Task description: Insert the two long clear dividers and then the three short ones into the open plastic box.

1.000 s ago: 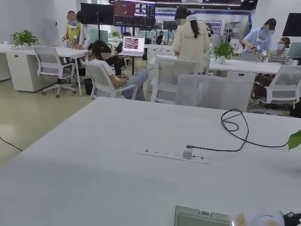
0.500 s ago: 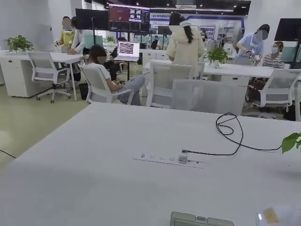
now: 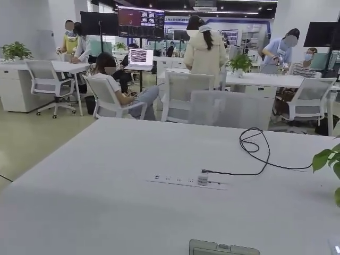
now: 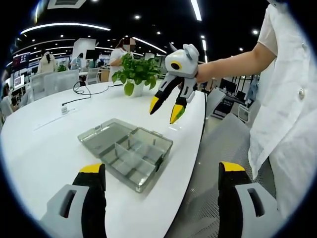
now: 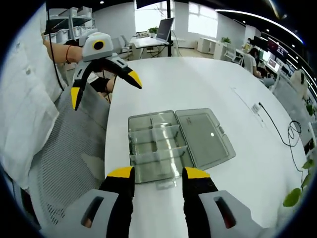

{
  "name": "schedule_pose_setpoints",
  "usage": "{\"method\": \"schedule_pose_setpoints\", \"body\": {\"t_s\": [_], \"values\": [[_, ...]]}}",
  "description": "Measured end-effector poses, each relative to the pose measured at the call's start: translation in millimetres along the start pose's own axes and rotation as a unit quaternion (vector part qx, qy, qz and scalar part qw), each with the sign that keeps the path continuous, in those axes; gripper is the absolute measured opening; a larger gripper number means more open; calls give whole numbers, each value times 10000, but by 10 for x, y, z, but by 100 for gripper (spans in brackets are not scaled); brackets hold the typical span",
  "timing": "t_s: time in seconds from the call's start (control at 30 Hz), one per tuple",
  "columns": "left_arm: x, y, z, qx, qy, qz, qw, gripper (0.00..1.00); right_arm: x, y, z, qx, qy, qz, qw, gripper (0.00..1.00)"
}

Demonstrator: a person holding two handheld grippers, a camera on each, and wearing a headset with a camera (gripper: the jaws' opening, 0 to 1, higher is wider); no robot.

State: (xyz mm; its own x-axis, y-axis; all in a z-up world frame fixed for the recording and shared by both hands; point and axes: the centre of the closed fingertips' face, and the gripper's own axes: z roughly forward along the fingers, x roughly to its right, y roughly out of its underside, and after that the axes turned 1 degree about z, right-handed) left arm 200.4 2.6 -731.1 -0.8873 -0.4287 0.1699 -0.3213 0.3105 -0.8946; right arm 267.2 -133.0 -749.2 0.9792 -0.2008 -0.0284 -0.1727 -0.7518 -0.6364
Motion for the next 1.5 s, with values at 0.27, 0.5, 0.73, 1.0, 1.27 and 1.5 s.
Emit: {"method": "schedule_pose_setpoints", "body": {"t_s": [0.27,0.5,0.73,1.0,1.27,1.5], "values": [[-8,-5,-3,5,-16,-1,10000,96,15,386,-159,-275,49,80,9996,45],[-8,10,-7,-22,-13,-11,10000,96,34,687,-277,-510,71,173,9985,48],[-4,10,-7,-31,-6,-8,10000,96,48,1006,-353,-858,25,188,9961,52],[-15,7,-15,-39,-13,-12,10000,96,114,1371,-381,-1375,-51,-70,9905,53],[-19,22,-31,-68,-28,-37,10000,96,179,1723,-318,-1982,-189,-501,9787,52],[-26,42,-41,-98,-39,-63,9999,95,234,1871,-249,-2245,-209,-708,9717,50]]}}
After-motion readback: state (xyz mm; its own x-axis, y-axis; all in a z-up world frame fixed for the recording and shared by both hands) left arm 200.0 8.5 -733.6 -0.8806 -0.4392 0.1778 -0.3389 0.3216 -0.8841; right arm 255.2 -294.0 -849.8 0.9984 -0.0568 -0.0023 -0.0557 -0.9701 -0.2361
